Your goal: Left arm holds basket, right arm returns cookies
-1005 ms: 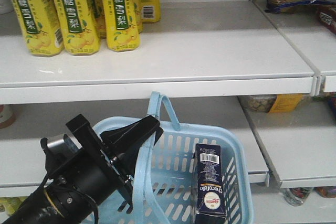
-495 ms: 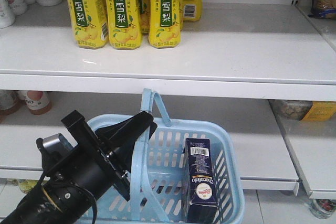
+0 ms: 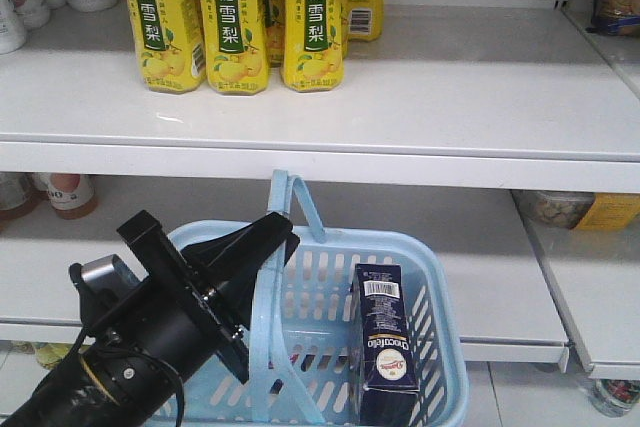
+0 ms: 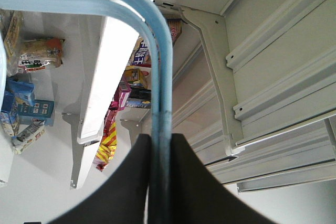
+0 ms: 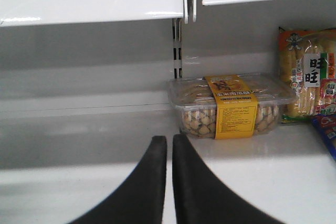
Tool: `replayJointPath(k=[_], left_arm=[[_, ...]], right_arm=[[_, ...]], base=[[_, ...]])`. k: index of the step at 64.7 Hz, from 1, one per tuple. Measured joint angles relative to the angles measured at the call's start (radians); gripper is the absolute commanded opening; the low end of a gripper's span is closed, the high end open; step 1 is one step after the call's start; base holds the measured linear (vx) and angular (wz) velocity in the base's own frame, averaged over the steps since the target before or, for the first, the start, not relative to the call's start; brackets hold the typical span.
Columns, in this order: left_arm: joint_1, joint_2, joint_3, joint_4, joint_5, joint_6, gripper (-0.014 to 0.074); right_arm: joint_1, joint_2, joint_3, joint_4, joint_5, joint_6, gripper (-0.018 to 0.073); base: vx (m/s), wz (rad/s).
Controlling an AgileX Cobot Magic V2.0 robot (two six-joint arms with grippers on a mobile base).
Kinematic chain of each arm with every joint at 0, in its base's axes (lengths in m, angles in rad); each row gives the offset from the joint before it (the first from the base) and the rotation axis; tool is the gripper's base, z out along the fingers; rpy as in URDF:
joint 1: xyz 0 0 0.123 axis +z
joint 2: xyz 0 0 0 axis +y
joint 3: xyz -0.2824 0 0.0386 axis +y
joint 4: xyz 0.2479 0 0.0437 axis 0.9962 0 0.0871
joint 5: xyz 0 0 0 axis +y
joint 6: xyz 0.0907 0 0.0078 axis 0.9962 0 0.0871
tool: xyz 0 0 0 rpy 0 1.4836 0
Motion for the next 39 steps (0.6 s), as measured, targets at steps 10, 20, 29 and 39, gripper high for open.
replayJointPath(k=[10, 20, 29, 39], left_arm=[[0.000, 0.000, 0.000, 0.000, 0.000, 0.000, -0.0003], [0.000, 0.000, 0.000, 0.000, 0.000, 0.000, -0.0003], [0.000, 0.000, 0.000, 0.000, 0.000, 0.000, -0.0003], [0.000, 0.000, 0.000, 0.000, 0.000, 0.000, -0.0003]], right_arm=[[0.000, 0.000, 0.000, 0.000, 0.000, 0.000, -0.0003], [0.000, 0.000, 0.000, 0.000, 0.000, 0.000, -0.0003], [0.000, 0.000, 0.000, 0.000, 0.000, 0.000, -0.0003], [0.000, 0.000, 0.000, 0.000, 0.000, 0.000, -0.0003]], base=[[0.00, 0.00], [0.00, 0.00], [0.00, 0.00], [0.00, 0.00]])
